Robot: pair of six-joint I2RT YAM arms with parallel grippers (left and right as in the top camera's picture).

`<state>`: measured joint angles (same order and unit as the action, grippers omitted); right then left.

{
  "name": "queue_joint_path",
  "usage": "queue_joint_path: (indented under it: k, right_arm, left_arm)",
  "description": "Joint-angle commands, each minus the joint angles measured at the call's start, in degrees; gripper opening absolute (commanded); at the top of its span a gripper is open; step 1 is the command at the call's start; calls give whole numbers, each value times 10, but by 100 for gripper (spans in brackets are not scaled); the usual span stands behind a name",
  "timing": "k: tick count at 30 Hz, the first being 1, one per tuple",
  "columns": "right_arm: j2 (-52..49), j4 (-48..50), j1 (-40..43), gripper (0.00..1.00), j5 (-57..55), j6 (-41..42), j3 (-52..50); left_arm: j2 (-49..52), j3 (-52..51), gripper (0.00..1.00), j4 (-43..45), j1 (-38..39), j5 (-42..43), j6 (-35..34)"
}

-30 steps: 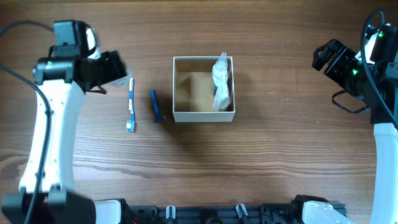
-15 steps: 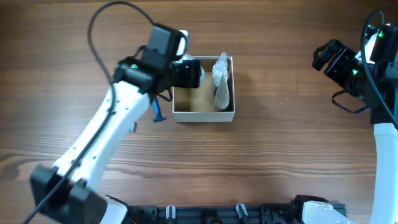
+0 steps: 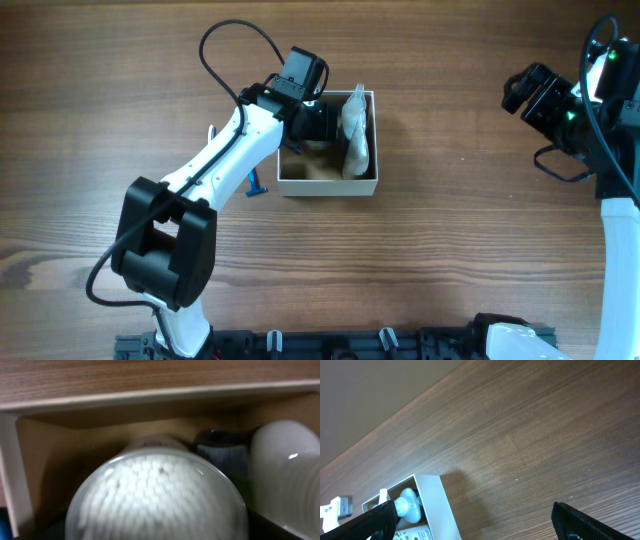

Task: Pack container
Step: 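Carry the cotton-swab tub into the box and release it, then grasp the blue toothbrush with the left gripper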

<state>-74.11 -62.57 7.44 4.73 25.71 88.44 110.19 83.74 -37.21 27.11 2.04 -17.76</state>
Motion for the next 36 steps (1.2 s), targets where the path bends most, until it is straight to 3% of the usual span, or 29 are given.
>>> queue_joint_path:
  k: [1,10,18,24,28,33,36]
  right_arm:
    - [-7,2,2,100,7,-1,4]
    - [-7,2,1,100,7,-1,4]
    - [-7,2,1,100,7,0,4]
    - [-7,2,2,100,7,0,4]
    - [-7,2,2,100,7,-1,4]
    - [-7,2,2,100,7,-1,4]
    - [-7,2,2,100,7,-1,4]
  left_arm:
    - [-9,7,99,4,2,11,-7]
    - [-93,45,100,-75,-24,9,-7]
    - [-186,45,100,-214,-131,-65,-7]
    - [-151,-2,100,-258,-218,-45,11]
    - [-101,-54,100,-227,-242,-45,12]
    - [-31,-76,96,-184,-247,-42,62]
    - [2,-76,89,-171,-247,-40,78]
